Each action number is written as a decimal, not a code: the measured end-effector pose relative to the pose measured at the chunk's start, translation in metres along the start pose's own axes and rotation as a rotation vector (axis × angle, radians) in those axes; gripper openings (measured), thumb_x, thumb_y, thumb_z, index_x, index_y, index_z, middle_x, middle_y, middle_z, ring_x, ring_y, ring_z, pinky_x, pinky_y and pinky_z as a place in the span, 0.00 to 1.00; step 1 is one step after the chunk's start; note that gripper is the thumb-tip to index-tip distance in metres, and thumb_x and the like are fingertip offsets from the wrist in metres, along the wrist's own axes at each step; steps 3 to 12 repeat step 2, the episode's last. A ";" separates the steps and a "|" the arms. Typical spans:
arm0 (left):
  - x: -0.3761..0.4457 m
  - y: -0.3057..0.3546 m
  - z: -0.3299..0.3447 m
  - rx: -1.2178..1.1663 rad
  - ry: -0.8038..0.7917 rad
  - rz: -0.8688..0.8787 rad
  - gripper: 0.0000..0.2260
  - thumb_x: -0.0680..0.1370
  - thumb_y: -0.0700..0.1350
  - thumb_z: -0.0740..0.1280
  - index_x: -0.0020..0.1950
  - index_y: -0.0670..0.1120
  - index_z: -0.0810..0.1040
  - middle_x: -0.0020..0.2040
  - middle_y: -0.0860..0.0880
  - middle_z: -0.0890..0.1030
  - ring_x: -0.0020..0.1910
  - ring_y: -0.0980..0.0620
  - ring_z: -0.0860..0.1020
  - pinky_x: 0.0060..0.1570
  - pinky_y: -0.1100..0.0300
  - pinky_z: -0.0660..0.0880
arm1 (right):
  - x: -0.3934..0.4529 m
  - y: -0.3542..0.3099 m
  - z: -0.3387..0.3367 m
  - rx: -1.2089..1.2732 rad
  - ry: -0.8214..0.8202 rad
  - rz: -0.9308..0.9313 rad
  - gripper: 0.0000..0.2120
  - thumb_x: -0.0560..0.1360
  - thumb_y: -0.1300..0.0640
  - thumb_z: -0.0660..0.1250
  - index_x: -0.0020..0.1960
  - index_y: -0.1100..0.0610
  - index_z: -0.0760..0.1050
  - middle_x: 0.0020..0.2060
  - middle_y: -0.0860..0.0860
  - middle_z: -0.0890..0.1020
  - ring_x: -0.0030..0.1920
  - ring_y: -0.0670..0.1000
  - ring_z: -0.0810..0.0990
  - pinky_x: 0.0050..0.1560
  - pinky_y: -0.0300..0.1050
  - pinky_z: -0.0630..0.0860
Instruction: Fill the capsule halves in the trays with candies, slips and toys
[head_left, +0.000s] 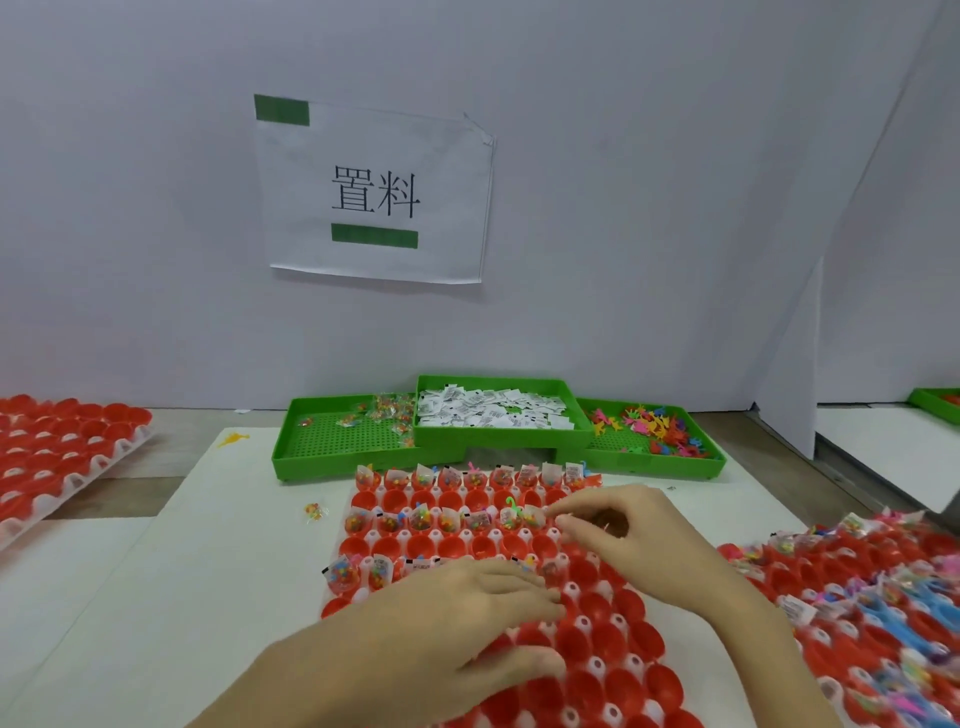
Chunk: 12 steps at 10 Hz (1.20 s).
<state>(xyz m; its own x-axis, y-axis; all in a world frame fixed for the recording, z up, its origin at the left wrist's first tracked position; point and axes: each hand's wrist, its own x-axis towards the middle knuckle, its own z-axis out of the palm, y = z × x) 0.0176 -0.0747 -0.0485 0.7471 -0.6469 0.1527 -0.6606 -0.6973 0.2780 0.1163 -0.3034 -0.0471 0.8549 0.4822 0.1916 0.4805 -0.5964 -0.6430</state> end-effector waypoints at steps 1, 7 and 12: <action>-0.024 -0.006 -0.016 -0.133 0.280 -0.113 0.21 0.83 0.68 0.53 0.67 0.62 0.78 0.60 0.68 0.78 0.60 0.69 0.75 0.60 0.73 0.70 | 0.004 0.007 -0.003 0.089 0.194 0.072 0.10 0.81 0.51 0.67 0.44 0.46 0.85 0.34 0.44 0.85 0.34 0.42 0.81 0.40 0.35 0.76; -0.053 -0.022 -0.006 -0.144 0.648 -0.266 0.14 0.83 0.61 0.60 0.54 0.59 0.83 0.46 0.61 0.83 0.46 0.58 0.81 0.45 0.65 0.76 | 0.007 0.024 0.001 -0.023 0.330 0.309 0.09 0.82 0.49 0.64 0.51 0.51 0.80 0.32 0.47 0.84 0.35 0.45 0.81 0.37 0.39 0.73; -0.053 -0.022 -0.006 -0.144 0.648 -0.266 0.14 0.83 0.61 0.60 0.54 0.59 0.83 0.46 0.61 0.83 0.46 0.58 0.81 0.45 0.65 0.76 | 0.007 0.024 0.001 -0.023 0.330 0.309 0.09 0.82 0.49 0.64 0.51 0.51 0.80 0.32 0.47 0.84 0.35 0.45 0.81 0.37 0.39 0.73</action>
